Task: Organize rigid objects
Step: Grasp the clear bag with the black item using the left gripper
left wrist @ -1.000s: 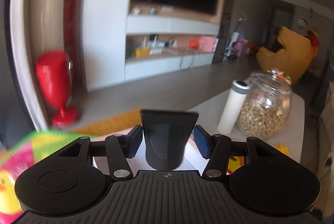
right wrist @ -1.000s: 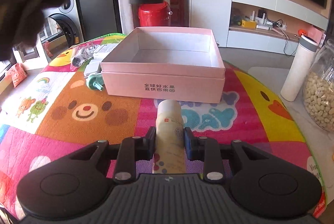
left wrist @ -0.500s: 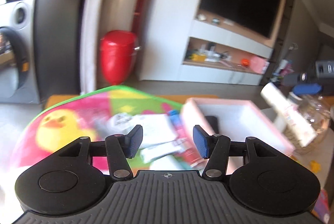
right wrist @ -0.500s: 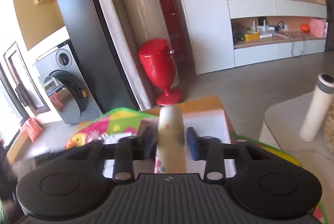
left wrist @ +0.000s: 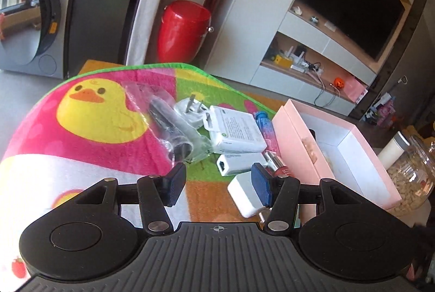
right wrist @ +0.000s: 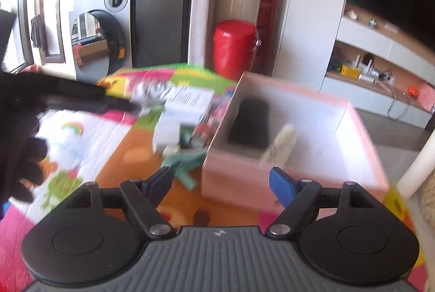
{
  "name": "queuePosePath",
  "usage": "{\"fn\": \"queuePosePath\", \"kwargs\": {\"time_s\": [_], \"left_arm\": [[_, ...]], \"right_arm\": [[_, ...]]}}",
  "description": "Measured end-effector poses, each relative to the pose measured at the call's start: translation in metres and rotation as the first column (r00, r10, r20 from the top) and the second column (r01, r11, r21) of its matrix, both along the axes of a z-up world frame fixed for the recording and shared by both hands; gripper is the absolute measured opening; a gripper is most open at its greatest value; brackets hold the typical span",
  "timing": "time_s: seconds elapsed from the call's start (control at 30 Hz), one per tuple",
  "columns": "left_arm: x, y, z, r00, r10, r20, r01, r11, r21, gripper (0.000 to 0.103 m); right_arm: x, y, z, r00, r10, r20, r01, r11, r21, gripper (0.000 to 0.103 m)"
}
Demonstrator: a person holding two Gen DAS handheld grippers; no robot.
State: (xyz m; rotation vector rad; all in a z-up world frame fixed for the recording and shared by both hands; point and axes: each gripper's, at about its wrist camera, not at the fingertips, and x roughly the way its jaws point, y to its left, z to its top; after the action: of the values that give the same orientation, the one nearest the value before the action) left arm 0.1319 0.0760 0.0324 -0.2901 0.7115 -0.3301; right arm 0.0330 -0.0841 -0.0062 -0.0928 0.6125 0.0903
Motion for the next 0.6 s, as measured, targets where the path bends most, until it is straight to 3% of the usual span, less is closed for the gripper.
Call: {"fn": "queuePosePath", "kwargs": {"time_s": [0.1,0.27,0.33,0.47,0.6], "left_arm": [[0.016,-0.016,-0.003,0.999,0.032,-0.041,-0.03,0.998,0.052,0.057],[0.029,-0.012,0.012,0.989,0.115,0.089,-0.127,0.981,0.145,0.057],[0.039,-0.009,0.011,0.986,0.142,0.09,-0.156,0.971,0.183,0.057],[0.061,-0.008,-0.007,0.992,0.125,0.032,-0.129,0.973,0.192,0.057],[0.074,-0.015,-0.017,0.995,0.074,0.072,-0.089,0.971,0.221,0.057]], "right_arm": [[0.0,-0.001,-0.012,0.999,-0.023,-0.045,0.024,1.0,0.017,0.079],[-0.014,-0.011,-0.013,1.0,-0.01,-0.009,0.01,1.0,-0.007,0.079],[-0.014,-0.015,-0.018,1.0,-0.003,-0.016,0.003,1.0,-0.005,0.079],[-0.007,-0.022,-0.025,0.998,-0.021,-0.063,0.026,0.996,0.084,0.079],[-0.01,-0.023,-0.027,0.998,-0.012,-0.061,0.02,0.992,0.122,0.079]]}}
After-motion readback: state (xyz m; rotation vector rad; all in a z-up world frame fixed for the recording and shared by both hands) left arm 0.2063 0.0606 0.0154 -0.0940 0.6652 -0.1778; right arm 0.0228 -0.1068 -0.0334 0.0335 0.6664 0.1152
